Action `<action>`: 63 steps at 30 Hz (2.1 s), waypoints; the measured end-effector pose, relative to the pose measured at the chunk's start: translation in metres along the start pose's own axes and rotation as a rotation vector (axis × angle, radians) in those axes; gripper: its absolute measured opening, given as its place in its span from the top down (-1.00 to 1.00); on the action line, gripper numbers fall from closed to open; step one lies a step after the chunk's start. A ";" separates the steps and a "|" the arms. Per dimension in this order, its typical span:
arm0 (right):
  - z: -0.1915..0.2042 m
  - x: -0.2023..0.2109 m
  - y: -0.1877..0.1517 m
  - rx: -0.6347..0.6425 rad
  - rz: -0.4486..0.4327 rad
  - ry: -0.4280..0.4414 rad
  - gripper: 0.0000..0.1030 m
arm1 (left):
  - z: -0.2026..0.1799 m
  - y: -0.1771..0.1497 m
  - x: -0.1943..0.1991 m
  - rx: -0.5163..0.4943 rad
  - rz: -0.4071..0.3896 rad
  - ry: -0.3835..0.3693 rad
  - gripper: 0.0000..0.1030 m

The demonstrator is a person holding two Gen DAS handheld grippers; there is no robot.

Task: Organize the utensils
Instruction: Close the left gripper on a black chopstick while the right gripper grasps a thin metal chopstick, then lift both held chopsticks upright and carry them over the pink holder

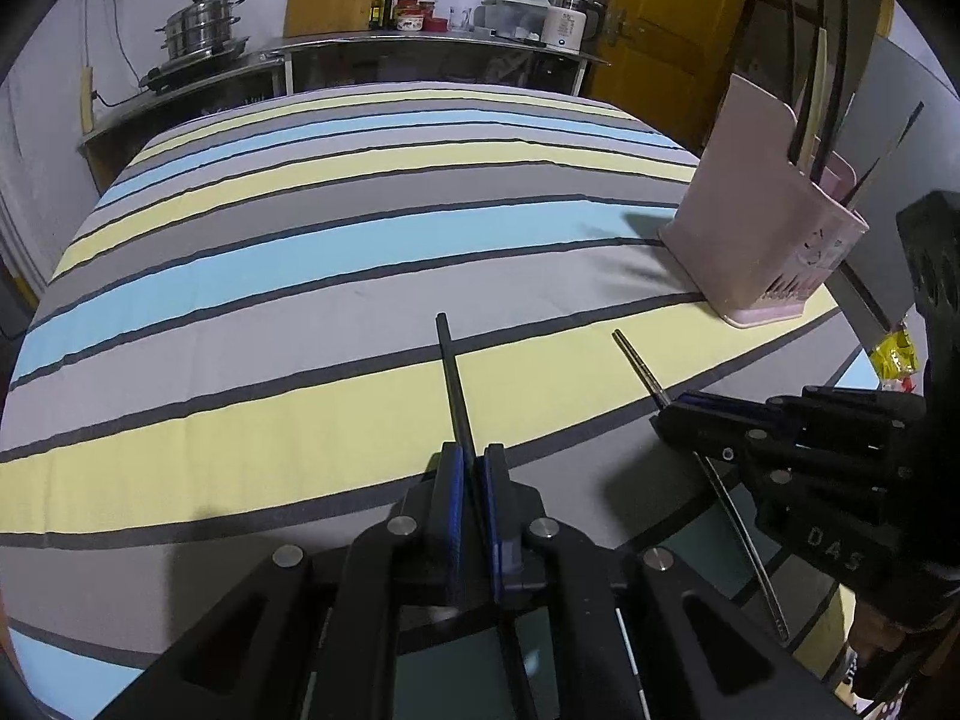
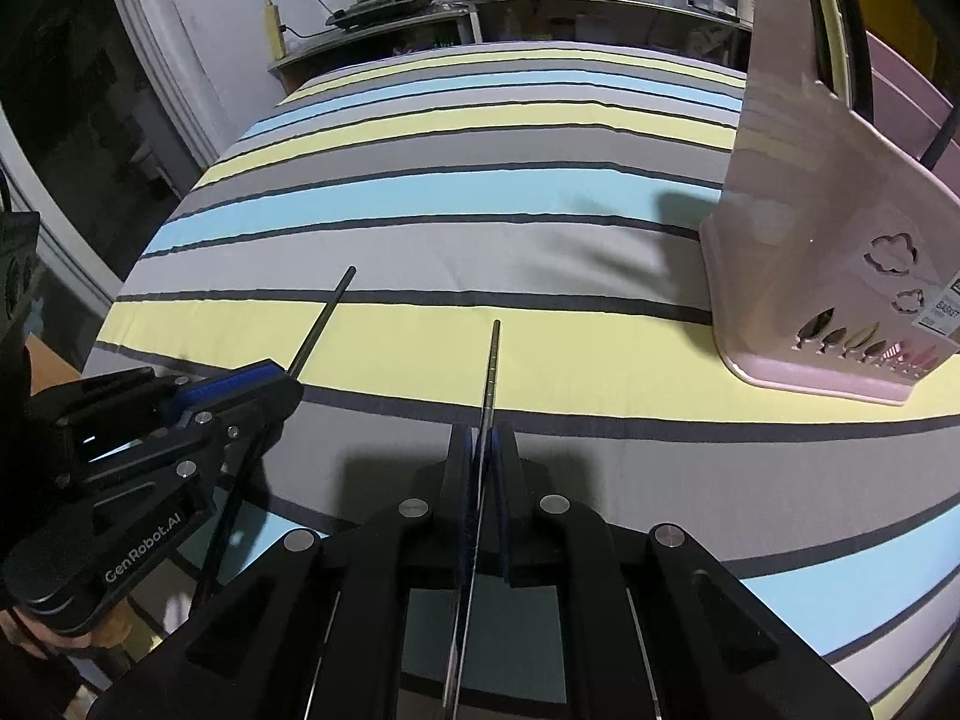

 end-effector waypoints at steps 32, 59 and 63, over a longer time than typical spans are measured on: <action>-0.014 0.135 0.032 -0.060 -0.308 0.079 0.89 | -0.031 0.060 0.142 -0.035 -0.267 -0.172 0.91; -0.065 0.205 0.044 -0.102 -0.443 -0.014 0.89 | -0.123 0.115 0.162 -0.128 -0.306 -0.348 0.91; -0.076 0.216 0.054 -0.107 -0.477 -0.041 0.89 | -0.138 0.136 0.161 -0.130 -0.319 -0.372 0.91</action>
Point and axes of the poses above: each gripper's, at about its wrist camera, not at the fingertips, and x roughly against the way its jaws point, z to its left, y to its top, the point moved 4 cm from there along -x, roughly the way its jaws point, and after that the axes turned 4 degrees about -z, right-handed, at the moved point
